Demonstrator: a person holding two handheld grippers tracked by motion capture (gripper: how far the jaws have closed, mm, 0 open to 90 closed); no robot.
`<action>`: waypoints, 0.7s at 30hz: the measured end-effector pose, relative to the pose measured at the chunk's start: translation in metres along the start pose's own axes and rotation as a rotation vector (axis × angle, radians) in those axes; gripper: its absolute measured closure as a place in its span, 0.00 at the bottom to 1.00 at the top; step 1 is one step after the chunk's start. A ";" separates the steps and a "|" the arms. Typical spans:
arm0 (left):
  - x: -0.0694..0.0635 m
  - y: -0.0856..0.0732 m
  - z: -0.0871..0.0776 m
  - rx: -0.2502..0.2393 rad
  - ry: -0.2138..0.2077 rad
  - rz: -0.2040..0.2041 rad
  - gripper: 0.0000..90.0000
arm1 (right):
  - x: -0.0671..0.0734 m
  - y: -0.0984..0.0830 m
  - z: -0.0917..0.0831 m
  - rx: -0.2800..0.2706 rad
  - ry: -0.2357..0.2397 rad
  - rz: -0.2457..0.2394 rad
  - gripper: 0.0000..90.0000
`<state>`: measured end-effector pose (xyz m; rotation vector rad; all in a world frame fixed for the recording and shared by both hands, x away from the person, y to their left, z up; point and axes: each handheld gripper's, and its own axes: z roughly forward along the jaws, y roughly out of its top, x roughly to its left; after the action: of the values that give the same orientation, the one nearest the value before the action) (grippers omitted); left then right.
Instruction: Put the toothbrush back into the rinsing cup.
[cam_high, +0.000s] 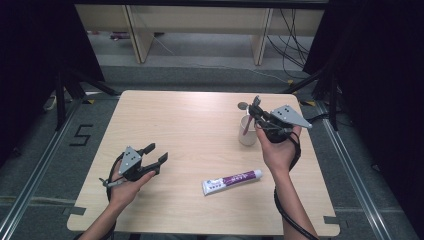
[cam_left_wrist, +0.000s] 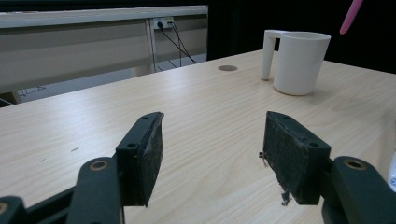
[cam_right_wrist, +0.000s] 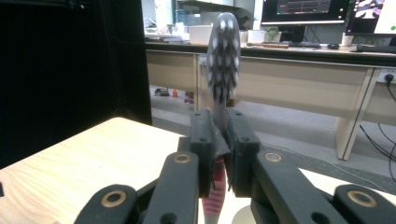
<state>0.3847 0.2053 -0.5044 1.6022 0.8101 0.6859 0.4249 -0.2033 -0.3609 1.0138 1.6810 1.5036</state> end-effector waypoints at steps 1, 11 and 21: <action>0.000 -0.002 0.001 -0.015 -0.002 0.003 0.42 | -0.001 0.001 -0.001 0.006 -0.004 0.004 0.93; -0.001 -0.009 0.001 -0.018 0.002 0.006 0.42 | -0.009 0.005 -0.002 0.003 -0.030 0.008 0.93; -0.001 -0.014 0.003 -0.033 -0.005 -0.007 0.42 | -0.016 0.012 -0.001 -0.004 -0.044 -0.001 0.93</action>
<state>0.3847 0.2041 -0.5188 1.5705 0.7959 0.6866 0.4332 -0.2170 -0.3492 1.0366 1.6467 1.4726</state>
